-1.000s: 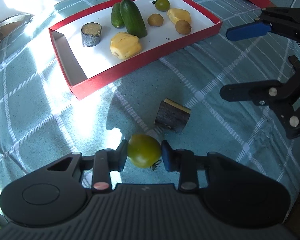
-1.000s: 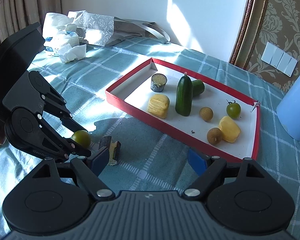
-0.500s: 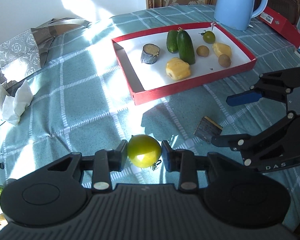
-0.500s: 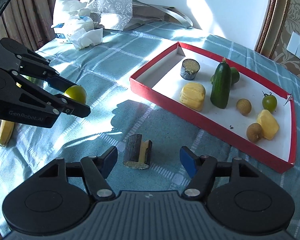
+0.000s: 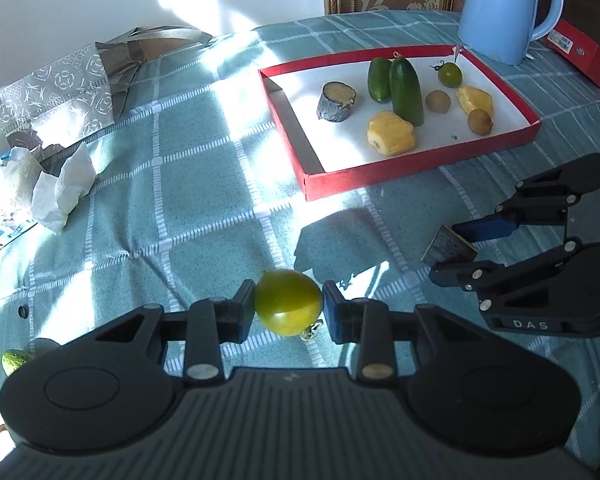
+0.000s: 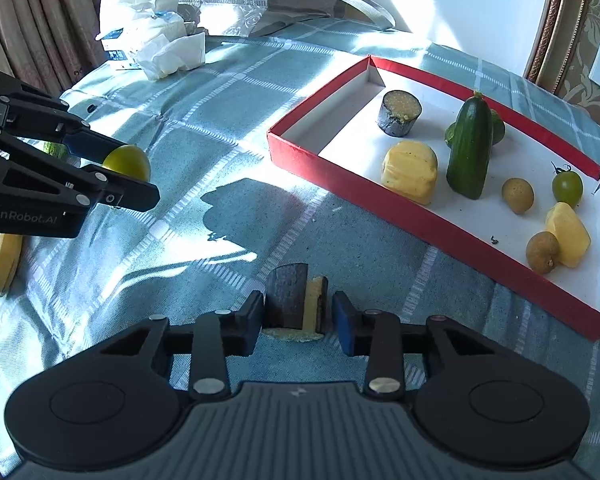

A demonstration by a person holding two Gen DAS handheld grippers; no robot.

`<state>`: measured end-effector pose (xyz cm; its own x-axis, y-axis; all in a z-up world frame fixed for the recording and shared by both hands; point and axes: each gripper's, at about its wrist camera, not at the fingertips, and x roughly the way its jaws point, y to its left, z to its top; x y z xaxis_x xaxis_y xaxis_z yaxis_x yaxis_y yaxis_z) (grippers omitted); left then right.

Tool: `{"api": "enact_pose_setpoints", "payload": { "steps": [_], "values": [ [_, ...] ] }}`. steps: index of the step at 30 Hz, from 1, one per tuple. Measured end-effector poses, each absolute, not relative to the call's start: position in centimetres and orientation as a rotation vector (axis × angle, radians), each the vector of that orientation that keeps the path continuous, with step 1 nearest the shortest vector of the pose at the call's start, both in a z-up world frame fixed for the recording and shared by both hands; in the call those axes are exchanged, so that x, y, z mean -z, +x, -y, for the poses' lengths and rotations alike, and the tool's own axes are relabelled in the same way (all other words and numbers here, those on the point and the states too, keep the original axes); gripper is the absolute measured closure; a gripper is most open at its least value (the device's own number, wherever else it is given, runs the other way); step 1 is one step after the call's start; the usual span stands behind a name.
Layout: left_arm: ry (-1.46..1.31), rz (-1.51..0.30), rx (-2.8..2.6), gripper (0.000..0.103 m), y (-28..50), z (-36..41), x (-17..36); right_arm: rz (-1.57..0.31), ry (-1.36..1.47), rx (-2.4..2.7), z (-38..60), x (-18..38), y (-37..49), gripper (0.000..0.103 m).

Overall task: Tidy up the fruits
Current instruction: 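Lift the tomato with the left tool while the right tool grasps the dark eggplant slice, then carry the tomato into the tray and open the left tool while the right tool holds the slice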

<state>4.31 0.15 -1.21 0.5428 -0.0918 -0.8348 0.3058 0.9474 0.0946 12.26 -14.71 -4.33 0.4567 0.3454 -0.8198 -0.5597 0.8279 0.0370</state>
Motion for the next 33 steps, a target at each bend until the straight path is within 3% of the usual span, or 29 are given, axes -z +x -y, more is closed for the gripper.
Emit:
{"api": "enact_pose_setpoints", "payload": {
  "steps": [33],
  "values": [
    [0.224, -0.992, 0.183, 0.071, 4.73, -0.01, 1.79, -0.931, -0.308, -0.548, 14.42, 4.08, 12.0, 0.071]
  ]
}}
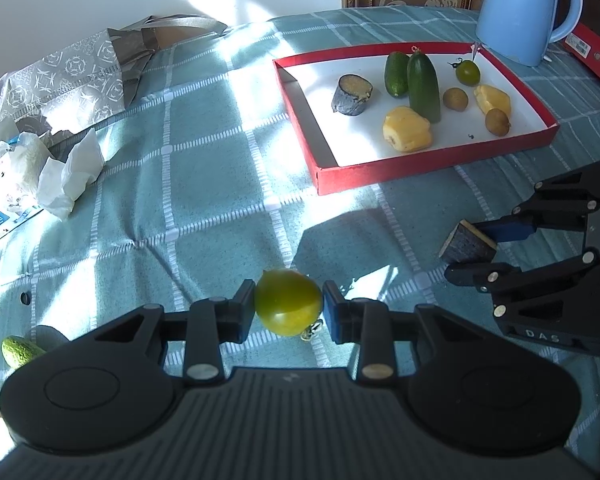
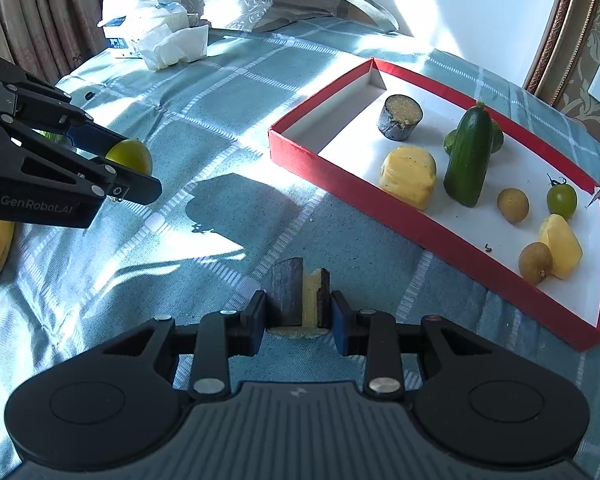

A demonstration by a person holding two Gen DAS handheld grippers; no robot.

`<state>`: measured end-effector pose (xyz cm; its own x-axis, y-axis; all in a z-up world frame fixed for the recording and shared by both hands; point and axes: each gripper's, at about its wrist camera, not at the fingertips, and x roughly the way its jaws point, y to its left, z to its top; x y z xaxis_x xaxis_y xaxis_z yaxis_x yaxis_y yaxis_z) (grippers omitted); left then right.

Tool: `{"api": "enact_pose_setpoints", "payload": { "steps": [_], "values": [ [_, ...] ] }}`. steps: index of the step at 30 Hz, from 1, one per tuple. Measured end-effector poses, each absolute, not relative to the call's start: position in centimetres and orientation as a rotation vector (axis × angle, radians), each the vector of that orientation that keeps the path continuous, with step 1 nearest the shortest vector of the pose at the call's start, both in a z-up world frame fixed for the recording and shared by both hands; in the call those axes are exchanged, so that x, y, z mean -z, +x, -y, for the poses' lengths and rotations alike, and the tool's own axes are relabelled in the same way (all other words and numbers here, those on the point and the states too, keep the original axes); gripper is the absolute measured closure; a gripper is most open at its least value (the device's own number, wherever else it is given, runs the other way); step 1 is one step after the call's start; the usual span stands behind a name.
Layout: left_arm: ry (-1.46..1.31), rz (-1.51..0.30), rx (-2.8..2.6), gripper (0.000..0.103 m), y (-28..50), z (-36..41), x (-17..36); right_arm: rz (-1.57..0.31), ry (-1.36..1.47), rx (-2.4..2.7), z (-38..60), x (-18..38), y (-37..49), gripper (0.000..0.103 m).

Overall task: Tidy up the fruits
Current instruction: 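Carry the tomato into the tray and open the left tool while the right tool holds the slice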

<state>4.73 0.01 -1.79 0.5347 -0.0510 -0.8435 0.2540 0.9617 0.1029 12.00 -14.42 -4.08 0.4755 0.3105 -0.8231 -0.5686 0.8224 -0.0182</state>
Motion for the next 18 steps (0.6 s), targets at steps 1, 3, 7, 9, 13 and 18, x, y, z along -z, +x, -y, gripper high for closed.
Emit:
{"api": "enact_pose_setpoints", "payload": {
  "steps": [1, 3, 7, 9, 13, 18],
  "values": [
    [0.224, -0.991, 0.183, 0.071, 4.7, 0.0, 1.8, -0.927, -0.309, -0.545, 14.5, 4.0, 11.9, 0.071],
    [0.22, -0.988, 0.184, 0.071, 4.8, 0.2, 1.7, -0.925, -0.306, -0.541, 14.9, 3.8, 11.9, 0.071],
    [0.208, -0.976, 0.187, 0.071, 5.3, 0.8, 1.4, -0.922, -0.297, -0.528, 15.7, 3.6, 11.7, 0.071],
    [0.198, -0.969, 0.194, 0.071, 5.7, 1.2, 1.1, -0.916, -0.293, -0.516, 16.3, 3.3, 11.5, 0.071],
    [0.198, -0.942, 0.206, 0.071, 6.9, 2.5, 0.2, -0.908, -0.28, -0.493, 17.6, 2.8, 11.1, 0.071],
    [0.201, -0.905, 0.212, 0.071, 9.1, 4.5, -0.8, -0.9, -0.258, -0.462, 19.4, 2.0, 10.4, 0.071]
  ]
}}
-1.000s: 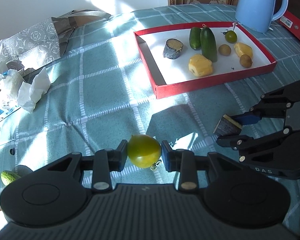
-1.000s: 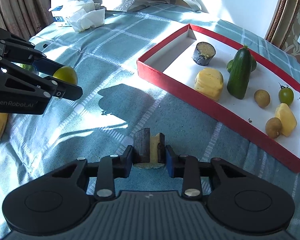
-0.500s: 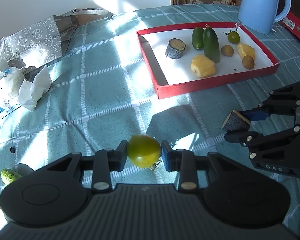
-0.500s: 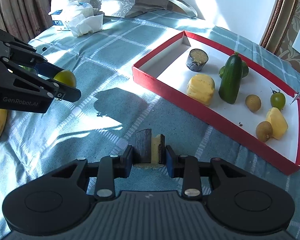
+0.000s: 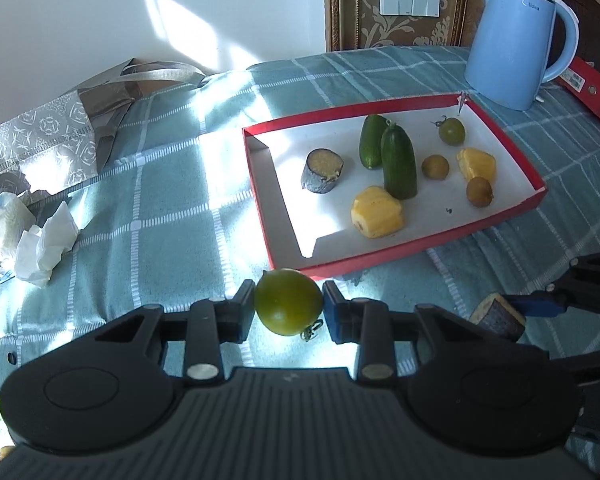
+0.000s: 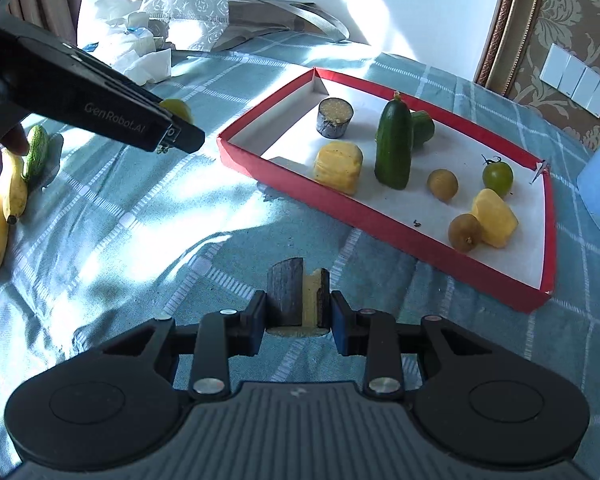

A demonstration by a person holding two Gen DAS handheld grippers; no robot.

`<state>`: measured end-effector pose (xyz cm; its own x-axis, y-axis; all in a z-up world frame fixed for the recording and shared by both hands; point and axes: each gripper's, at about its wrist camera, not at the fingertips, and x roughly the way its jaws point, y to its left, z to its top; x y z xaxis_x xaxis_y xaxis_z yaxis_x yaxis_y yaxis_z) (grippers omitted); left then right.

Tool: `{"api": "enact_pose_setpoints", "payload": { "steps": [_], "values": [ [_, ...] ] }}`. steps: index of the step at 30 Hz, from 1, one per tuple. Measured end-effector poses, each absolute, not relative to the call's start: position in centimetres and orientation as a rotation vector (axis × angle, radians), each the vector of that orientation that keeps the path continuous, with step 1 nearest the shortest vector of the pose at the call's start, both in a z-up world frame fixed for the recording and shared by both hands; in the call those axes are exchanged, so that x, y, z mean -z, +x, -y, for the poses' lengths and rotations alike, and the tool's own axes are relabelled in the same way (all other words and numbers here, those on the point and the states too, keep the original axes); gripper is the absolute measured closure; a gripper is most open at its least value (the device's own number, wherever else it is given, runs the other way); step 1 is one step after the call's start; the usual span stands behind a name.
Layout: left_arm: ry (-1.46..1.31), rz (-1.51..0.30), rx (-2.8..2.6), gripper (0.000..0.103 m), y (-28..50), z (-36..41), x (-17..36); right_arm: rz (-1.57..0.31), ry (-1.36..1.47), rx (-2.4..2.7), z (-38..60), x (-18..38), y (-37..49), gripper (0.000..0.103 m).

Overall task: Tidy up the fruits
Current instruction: 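Carry the tomato into the tray and open the left tool while the right tool holds the slice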

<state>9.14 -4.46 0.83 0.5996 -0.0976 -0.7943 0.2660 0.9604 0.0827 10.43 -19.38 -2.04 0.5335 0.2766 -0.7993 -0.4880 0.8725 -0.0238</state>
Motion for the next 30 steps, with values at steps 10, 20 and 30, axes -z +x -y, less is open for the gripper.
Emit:
{"api": "enact_pose_setpoints", "payload": {
  "steps": [10, 20, 30],
  "values": [
    [0.152, -0.857, 0.12, 0.071, 14.5, 7.8, -1.9, -0.884, -0.224, -0.4, 22.2, 0.9, 9.3, 0.071],
    [0.07, -0.866, 0.013, 0.071, 18.2, 9.9, -1.1, -0.883, -0.203, -0.364, 23.8, 0.6, 8.6, 0.071],
    [0.06, -0.887, -0.052, 0.071, 20.4, 11.5, 0.7, -0.886, -0.182, -0.336, 25.3, 0.5, 8.3, 0.071]
  ]
}}
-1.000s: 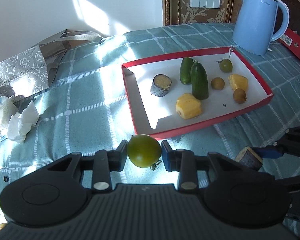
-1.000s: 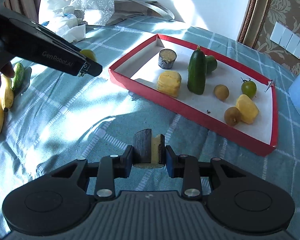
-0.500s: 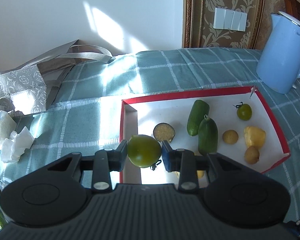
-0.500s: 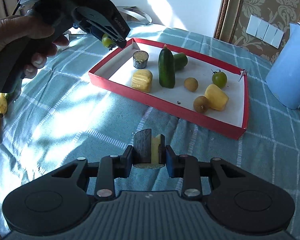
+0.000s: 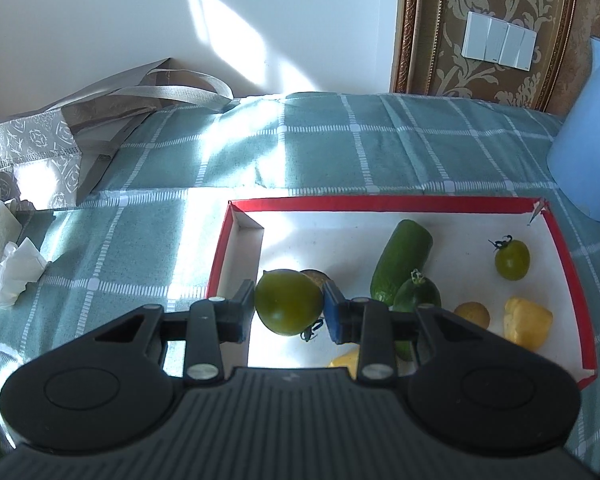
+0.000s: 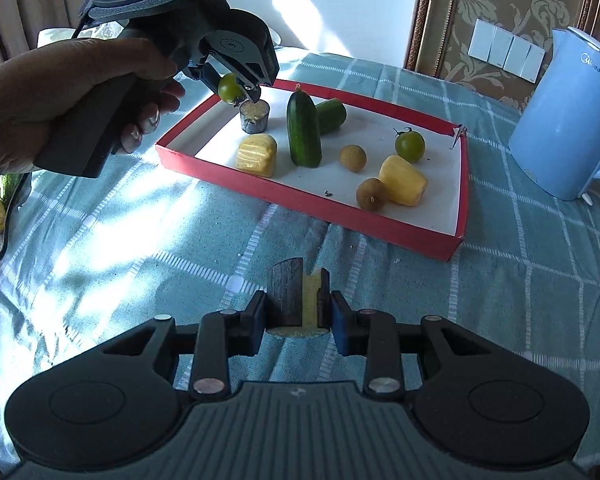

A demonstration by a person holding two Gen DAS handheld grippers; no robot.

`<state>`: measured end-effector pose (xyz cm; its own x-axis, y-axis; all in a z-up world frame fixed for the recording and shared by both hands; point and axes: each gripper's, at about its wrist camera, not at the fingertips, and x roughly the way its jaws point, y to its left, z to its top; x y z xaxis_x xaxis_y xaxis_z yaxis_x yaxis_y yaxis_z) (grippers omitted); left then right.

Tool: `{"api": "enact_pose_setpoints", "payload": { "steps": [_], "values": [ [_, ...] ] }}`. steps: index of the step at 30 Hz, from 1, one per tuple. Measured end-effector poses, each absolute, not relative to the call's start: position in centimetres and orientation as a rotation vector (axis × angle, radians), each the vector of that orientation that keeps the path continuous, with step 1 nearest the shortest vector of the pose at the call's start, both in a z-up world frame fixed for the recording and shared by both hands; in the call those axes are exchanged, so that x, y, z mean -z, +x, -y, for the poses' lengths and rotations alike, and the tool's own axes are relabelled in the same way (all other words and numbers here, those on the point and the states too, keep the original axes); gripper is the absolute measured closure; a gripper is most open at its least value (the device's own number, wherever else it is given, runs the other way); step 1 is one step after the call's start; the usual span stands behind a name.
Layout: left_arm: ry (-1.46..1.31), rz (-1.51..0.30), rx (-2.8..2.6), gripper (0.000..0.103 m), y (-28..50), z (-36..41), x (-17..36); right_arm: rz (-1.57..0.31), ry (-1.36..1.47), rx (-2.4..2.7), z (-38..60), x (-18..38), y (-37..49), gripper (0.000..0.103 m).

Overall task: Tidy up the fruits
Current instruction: 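Carry the tomato into the tray and open the left tool while the right tool holds the slice, then carry the eggplant slice into the tray and open the right tool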

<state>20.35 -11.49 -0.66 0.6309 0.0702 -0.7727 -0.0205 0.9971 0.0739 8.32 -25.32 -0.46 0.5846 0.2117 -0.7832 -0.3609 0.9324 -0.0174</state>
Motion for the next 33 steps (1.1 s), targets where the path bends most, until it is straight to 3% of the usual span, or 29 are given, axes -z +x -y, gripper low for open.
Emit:
{"api": "enact_pose_setpoints", "payload": {
  "steps": [20, 28, 31, 33],
  "values": [
    [0.078, -0.904, -0.077, 0.07, 22.1, 12.4, 2.1, -0.887, -0.184, -0.332, 25.9, 0.4, 8.6, 0.071],
    [0.099, -0.889, -0.096, 0.052, 22.4, 12.4, 1.9, -0.885, -0.183, -0.33, 26.0, 0.3, 8.8, 0.071],
    [0.111, -0.87, -0.103, 0.042, 22.2, 12.3, 1.4, -0.88, -0.184, -0.33, 26.0, 0.3, 8.9, 0.071],
    [0.124, -0.847, -0.115, 0.028, 22.0, 12.2, 1.0, -0.876, -0.184, -0.334, 25.9, 0.1, 9.0, 0.071]
  ]
}}
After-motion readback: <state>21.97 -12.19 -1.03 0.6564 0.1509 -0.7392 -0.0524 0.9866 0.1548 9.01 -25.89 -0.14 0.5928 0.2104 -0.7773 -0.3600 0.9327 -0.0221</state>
